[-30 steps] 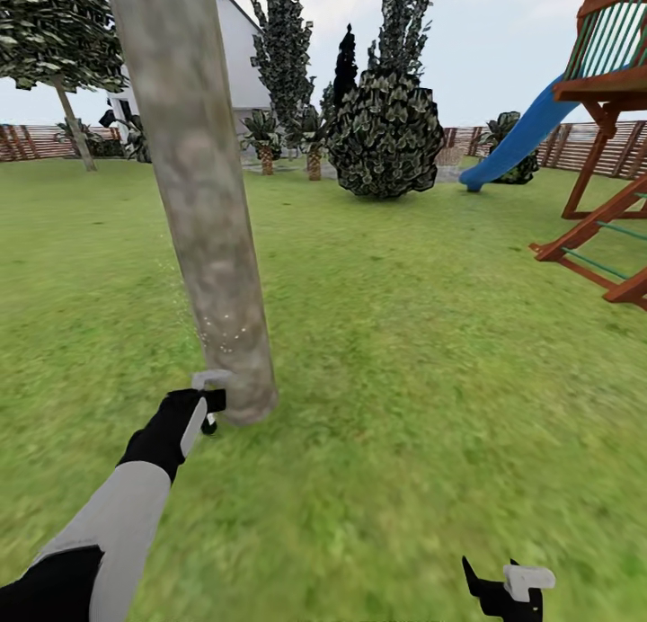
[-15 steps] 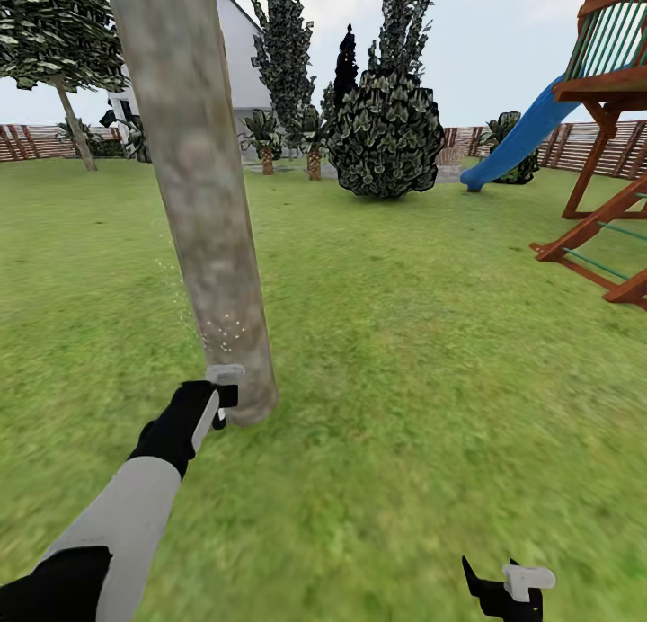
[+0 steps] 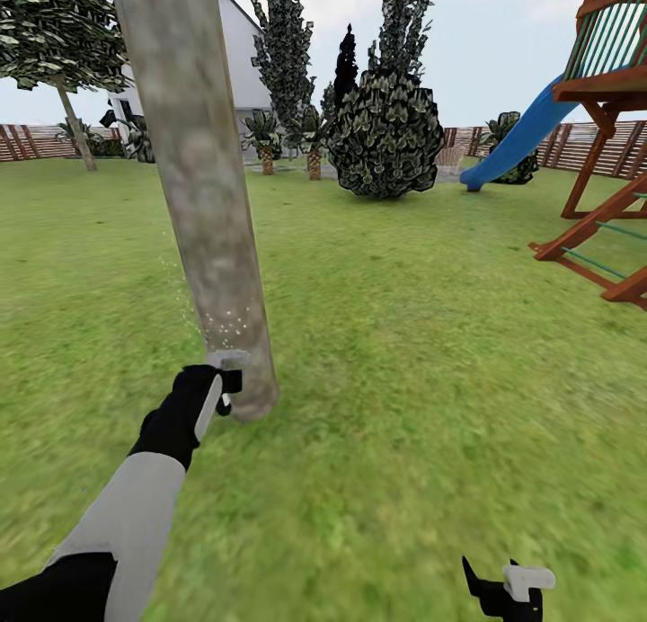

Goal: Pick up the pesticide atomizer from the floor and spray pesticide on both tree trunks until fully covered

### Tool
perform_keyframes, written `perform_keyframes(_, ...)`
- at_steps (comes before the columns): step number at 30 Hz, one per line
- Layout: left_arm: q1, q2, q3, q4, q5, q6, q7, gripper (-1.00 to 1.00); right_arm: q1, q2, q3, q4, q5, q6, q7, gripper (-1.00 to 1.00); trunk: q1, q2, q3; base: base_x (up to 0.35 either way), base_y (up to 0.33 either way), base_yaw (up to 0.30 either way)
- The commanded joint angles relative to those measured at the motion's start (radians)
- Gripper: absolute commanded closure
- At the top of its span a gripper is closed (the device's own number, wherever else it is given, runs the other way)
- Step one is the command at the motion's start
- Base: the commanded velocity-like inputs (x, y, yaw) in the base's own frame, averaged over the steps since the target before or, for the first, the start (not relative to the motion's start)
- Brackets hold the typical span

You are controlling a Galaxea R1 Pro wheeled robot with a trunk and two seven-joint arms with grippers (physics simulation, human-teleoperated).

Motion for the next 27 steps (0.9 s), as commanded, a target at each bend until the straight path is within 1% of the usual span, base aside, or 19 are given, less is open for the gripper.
perform_keyframes(1, 0.000, 0.011, 0.009, -0.040, -0.001, 0.060, -0.003, 1.00, -0.001, 0.000, -0.009, 0.000, 0.002, -0.002, 0.008, -1.00, 0.000, 0.000, -0.001, 0.000, 0.000, 0.000)
perform_keyframes(4, 0.003, 0.089, 0.012, -0.112, 0.005, 0.096, -0.008, 1.00, -0.001, 0.001, -0.009, 0.001, 0.002, -0.002, 0.008, -1.00, 0.000, 0.000, -0.001, 0.000, 0.000, 0.000)
perform_keyframes(5, 0.003, 0.107, 0.013, -0.122, 0.005, 0.101, -0.009, 1.00, -0.001, 0.001, -0.009, 0.001, 0.002, -0.002, 0.008, -1.00, 0.000, 0.000, -0.001, 0.000, 0.000, 0.000)
perform_keyframes(6, 0.003, 0.119, 0.013, -0.133, 0.006, 0.131, -0.009, 1.00, -0.001, 0.001, -0.009, 0.001, 0.002, -0.002, 0.008, -1.00, 0.000, 0.000, -0.001, 0.000, 0.000, 0.000)
perform_keyframes(9, 0.007, 0.102, 0.006, -0.204, 0.007, 0.171, -0.007, 1.00, -0.001, 0.000, -0.009, 0.001, 0.002, -0.002, 0.008, -1.00, 0.000, 0.000, -0.001, -0.042, 0.000, 0.000)
perform_keyframes(10, 0.008, 0.082, 0.000, -0.222, 0.004, 0.175, -0.006, 1.00, -0.001, 0.000, -0.009, 0.001, 0.002, -0.002, 0.008, -1.00, 0.000, 0.000, -0.001, -0.251, 0.000, 0.000)
perform_keyframes(11, 0.007, 0.048, -0.016, -0.237, 0.000, 0.178, -0.003, 1.00, -0.001, 0.000, -0.009, 0.000, 0.002, -0.002, 0.008, -1.00, 0.000, 0.000, -0.001, -0.304, 0.000, 0.000)
perform_keyframes(12, 0.006, 0.033, -0.038, -0.244, -0.002, 0.183, -0.001, 1.00, 0.000, 0.000, -0.009, 0.001, 0.002, -0.002, 0.008, -1.00, 0.000, 0.000, -0.001, -0.327, 0.000, 0.000)
perform_keyframes(14, 0.002, 0.023, -0.068, -0.254, -0.003, 0.219, 0.001, 1.00, -0.001, 0.001, -0.009, 0.001, 0.002, -0.002, 0.008, -1.00, 0.000, 0.000, -0.001, -0.205, 0.000, 0.000)
perform_keyframes(15, 0.000, 0.023, -0.072, -0.256, -0.004, 0.228, 0.001, 1.00, -0.001, 0.000, -0.009, 0.001, 0.002, -0.002, 0.008, -1.00, 0.000, 0.000, -0.001, -0.051, 0.000, 0.000)
perform_keyframes(17, -0.002, 0.034, -0.071, -0.268, -0.006, 0.236, 0.001, 1.00, -0.002, 0.000, -0.009, 0.001, 0.002, -0.002, 0.008, -1.00, 0.000, 0.000, -0.001, -0.020, 0.000, 0.000)
perform_keyframes(18, -0.002, 0.046, -0.064, -0.277, -0.006, 0.238, 0.000, 1.00, -0.001, 0.001, -0.009, 0.001, 0.002, -0.002, 0.008, -1.00, 0.000, 0.000, -0.001, -0.007, 0.000, 0.000)
perform_keyframes(19, -0.003, 0.074, -0.045, -0.283, -0.005, 0.238, -0.001, 1.00, -0.001, 0.001, -0.009, 0.001, 0.002, -0.002, 0.008, -1.00, 0.000, 0.000, -0.001, -0.003, 0.000, 0.000)
perform_keyframes(21, -0.005, 0.117, -0.021, -0.286, 0.000, 0.240, -0.004, 1.00, -0.001, 0.000, -0.009, 0.001, 0.002, -0.002, 0.008, -1.00, 0.000, 0.000, -0.001, -0.001, 0.000, 0.000)
perform_keyframes(22, -0.010, 0.123, -0.017, -0.287, 0.003, 0.240, -0.005, 1.00, -0.001, 0.001, -0.009, 0.001, 0.002, -0.002, 0.008, -1.00, 0.000, 0.000, -0.001, 0.000, 0.000, 0.000)
perform_keyframes(24, -0.024, 0.106, -0.021, -0.288, 0.006, 0.240, -0.004, 1.00, -0.001, 0.001, -0.009, 0.001, 0.002, -0.002, 0.008, -1.00, 0.000, 0.000, -0.001, 0.000, 0.000, 0.000)
perform_keyframes(25, -0.029, 0.081, -0.023, -0.289, 0.004, 0.240, -0.003, 1.00, -0.001, 0.000, -0.009, 0.001, 0.002, -0.002, 0.008, -1.00, 0.000, 0.000, -0.001, 0.000, 0.000, 0.000)
perform_keyframes(26, -0.046, 0.037, -0.025, -0.289, -0.003, 0.241, 0.000, 1.00, -0.001, 0.000, -0.009, 0.001, 0.002, -0.002, 0.008, -1.00, 0.000, 0.000, -0.001, 0.000, 0.000, 0.000)
perform_keyframes(27, -0.061, 0.008, -0.026, -0.290, -0.005, 0.245, 0.001, 1.00, -0.001, 0.000, -0.009, 0.001, 0.002, -0.002, 0.008, -1.00, 0.000, 0.000, -0.001, 0.000, 0.000, 0.000)
